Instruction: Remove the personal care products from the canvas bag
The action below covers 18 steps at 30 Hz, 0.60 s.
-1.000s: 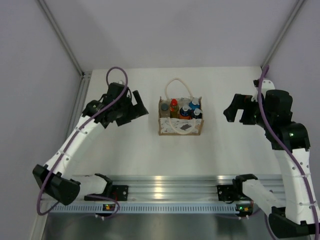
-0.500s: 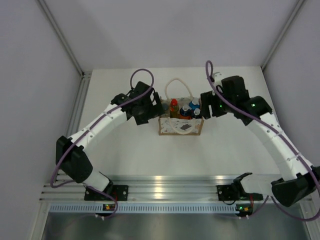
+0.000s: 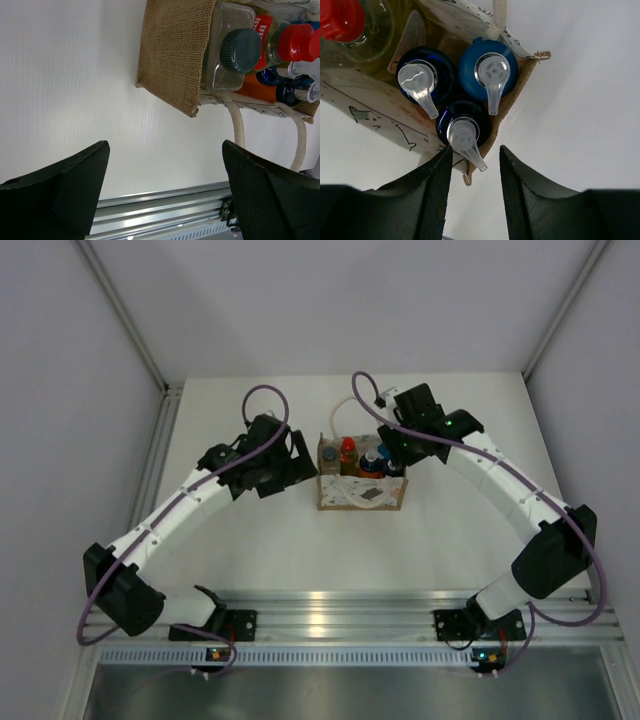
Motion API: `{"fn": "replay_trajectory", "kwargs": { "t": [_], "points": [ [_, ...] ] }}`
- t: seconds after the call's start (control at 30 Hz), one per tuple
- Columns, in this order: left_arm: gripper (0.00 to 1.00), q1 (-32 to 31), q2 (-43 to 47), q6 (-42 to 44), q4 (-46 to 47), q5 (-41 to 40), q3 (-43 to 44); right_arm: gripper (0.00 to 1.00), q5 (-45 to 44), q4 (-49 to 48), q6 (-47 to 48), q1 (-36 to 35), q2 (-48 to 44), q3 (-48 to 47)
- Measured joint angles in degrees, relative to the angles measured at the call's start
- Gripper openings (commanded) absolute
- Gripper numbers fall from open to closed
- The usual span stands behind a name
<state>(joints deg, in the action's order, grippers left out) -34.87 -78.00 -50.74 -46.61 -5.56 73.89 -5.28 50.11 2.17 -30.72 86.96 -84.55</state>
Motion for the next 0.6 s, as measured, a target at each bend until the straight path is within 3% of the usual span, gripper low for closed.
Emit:
{"fn": "replay_trajectory", "kwargs": {
  "t": [0.6],
  "points": [
    [0.98,0.0,4.4,3.3,-0.6,-3.5,-2.3,0.25,0.4,-0.2,1.8,-1.1,4.7,-1.8]
  ]
}}
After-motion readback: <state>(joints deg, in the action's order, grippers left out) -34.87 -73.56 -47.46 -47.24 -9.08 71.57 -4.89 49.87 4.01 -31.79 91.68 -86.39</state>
